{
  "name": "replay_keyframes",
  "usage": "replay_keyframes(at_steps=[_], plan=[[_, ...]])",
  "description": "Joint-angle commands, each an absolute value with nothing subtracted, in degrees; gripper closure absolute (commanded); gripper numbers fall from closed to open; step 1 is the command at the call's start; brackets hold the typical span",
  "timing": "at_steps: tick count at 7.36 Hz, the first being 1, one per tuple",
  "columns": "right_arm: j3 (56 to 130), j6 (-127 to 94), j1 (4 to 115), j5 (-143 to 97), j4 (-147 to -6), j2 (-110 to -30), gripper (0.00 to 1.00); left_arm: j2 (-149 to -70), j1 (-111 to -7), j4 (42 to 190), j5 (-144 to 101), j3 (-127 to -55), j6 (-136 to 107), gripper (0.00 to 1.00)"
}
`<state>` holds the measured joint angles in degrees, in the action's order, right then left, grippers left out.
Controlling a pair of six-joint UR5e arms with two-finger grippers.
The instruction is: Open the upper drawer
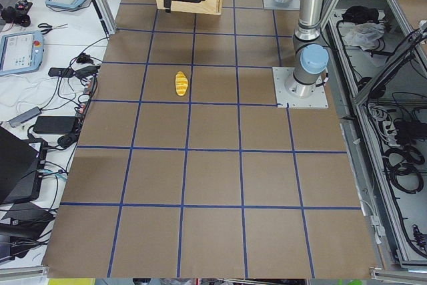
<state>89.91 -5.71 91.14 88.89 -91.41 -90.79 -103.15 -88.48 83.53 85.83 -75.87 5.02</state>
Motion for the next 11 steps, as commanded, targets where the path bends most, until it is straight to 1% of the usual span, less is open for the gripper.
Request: replay_keyframes(at_steps=[1,3,4,7,11], plan=[[89.91,-5.71,91.06,88.94,-91.41,-90.79,0.0,-100.39,-86.48,86.92,92.68,-77.86,10.79,0.0],[89.91,-5.71,91.14,88.95,-91.41,-90.79,0.0,-96.78,-86.57,86.93,92.55,-84.17,9.85,0.0],[89.91,-5.71,91.14,88.95,-91.41,-90.79,0.0,-96.25,-86.66,86.92,93.07,-85.16,9.84,0.0],[89.91,-5.71,91.14,88.86,-91.41,-90.79,0.0,-95.63,-86.75,86.92,91.85,-84.38,9.58,0.0],[89.91,-5.71,91.14,88.86,-91.41,-90.79,0.0,-94.92,-86.92,87.01,91.49,-85.08,6.24,0.0]])
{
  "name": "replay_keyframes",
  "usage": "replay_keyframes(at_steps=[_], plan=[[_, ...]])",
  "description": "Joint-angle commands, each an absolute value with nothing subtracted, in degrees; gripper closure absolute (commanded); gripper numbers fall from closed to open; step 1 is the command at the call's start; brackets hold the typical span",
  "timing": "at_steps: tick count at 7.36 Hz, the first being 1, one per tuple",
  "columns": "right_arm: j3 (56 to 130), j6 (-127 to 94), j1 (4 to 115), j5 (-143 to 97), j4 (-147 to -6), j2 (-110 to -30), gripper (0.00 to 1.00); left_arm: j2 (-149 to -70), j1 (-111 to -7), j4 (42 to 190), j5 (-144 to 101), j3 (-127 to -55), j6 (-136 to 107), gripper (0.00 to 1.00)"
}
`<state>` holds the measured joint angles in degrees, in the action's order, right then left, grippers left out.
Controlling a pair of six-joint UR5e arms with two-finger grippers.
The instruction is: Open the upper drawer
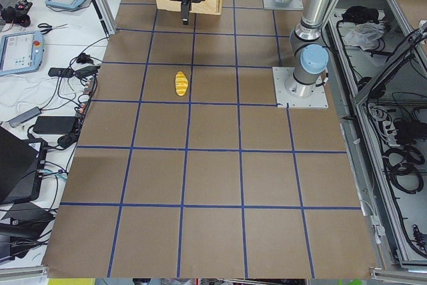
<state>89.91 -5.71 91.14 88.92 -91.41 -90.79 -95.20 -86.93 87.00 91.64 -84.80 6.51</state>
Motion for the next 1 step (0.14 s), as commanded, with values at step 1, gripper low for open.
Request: replay_keyframes(at_steps=[1], plan=[[89.91,-5.71,91.14,88.86,-91.41,-90.79,0.0,-94.92,-86.92,87.01,91.32,-85.25,6.24,0.0]])
